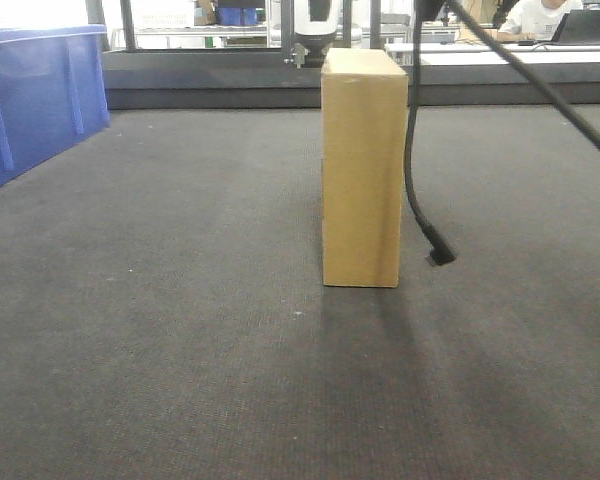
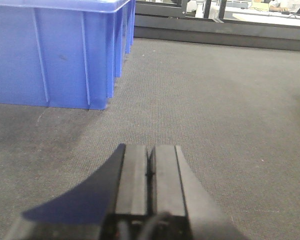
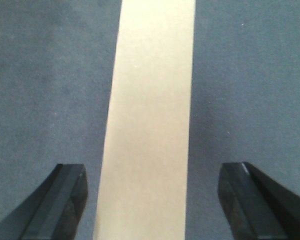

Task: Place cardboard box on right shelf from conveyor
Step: 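Lower the right gripper over the tan box and close on it, then lift the tan box off the conveyor with the right gripper, then drive away from the conveyor holding the box in the right gripper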

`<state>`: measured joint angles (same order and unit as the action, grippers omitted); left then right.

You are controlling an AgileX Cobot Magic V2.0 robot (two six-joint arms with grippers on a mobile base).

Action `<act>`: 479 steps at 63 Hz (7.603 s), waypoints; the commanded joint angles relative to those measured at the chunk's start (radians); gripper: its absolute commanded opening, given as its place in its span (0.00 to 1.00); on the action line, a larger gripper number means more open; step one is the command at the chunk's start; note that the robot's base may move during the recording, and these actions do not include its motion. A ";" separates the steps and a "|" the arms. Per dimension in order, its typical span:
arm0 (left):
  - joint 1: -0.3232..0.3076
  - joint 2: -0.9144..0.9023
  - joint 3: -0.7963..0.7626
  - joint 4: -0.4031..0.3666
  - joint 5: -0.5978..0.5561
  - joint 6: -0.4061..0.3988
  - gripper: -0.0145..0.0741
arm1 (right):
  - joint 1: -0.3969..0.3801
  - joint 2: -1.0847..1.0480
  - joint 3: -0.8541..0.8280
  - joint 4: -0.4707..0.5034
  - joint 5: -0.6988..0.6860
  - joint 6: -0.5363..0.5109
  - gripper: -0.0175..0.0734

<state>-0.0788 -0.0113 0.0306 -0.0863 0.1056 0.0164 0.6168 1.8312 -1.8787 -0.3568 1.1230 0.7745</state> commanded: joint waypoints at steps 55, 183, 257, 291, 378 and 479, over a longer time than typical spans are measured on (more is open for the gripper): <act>0.000 -0.011 -0.003 -0.005 -0.092 -0.005 0.03 | -0.028 0.097 -0.030 -0.030 -0.083 0.011 0.89; 0.000 -0.011 -0.003 -0.005 -0.092 -0.005 0.03 | -0.463 -1.369 1.115 0.164 -0.434 -0.541 0.45; 0.000 -0.011 -0.003 -0.005 -0.092 -0.005 0.03 | -0.463 -1.536 1.115 0.164 -0.434 -0.541 0.45; 0.000 -0.011 -0.003 -0.005 -0.092 -0.005 0.03 | -0.463 -1.536 1.115 0.164 -0.434 -0.541 0.45; -0.002 -0.013 -0.003 -0.005 -0.092 -0.005 0.03 | -0.463 -1.536 1.115 0.164 -0.434 -0.541 0.45; -0.002 -0.013 -0.003 -0.005 -0.092 -0.005 0.03 | -0.463 -1.536 1.115 0.164 -0.434 -0.541 0.45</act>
<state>-0.0788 -0.0113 0.0306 -0.0863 0.1056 0.0164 0.1630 0.2805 -0.7388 -0.1770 0.7864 0.2419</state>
